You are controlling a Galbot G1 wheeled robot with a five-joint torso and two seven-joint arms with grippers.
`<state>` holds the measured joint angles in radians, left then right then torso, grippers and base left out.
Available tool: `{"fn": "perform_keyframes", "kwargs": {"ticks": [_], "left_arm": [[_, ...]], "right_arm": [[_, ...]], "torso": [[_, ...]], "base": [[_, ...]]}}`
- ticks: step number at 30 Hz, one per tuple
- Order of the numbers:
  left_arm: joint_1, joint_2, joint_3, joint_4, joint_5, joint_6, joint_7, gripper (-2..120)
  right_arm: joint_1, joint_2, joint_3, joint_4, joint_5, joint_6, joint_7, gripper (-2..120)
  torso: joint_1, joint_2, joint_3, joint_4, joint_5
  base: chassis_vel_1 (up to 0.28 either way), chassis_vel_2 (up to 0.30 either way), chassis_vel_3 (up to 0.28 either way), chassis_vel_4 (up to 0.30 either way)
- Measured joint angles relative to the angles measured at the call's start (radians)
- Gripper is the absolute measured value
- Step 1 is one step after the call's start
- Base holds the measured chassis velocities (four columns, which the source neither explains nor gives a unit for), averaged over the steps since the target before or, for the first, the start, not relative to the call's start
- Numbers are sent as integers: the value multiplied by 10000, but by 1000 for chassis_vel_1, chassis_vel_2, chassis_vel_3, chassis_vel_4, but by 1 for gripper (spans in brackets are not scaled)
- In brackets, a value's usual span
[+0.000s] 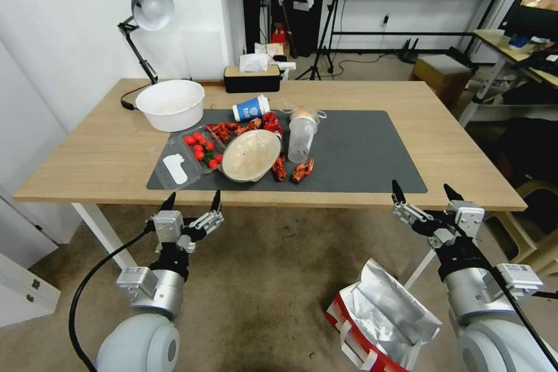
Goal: Pick up the food delivery bag from the floor and place it on the table.
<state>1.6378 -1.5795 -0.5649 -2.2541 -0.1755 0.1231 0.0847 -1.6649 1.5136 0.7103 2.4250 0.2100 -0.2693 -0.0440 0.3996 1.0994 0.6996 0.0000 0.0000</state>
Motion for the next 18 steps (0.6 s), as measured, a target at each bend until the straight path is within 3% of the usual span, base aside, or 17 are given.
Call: {"fn": "perform_keyframes", "kwargs": {"ticks": [18], "left_arm": [[6, -9, 4, 19, 19, -24, -43, 100]], "right_arm": [[-79, 22, -99, -88, -65, 130, 12, 100]], "torso": [[-382, -877, -489, 0, 0]], "base": [[0, 0, 0, 0]]}}
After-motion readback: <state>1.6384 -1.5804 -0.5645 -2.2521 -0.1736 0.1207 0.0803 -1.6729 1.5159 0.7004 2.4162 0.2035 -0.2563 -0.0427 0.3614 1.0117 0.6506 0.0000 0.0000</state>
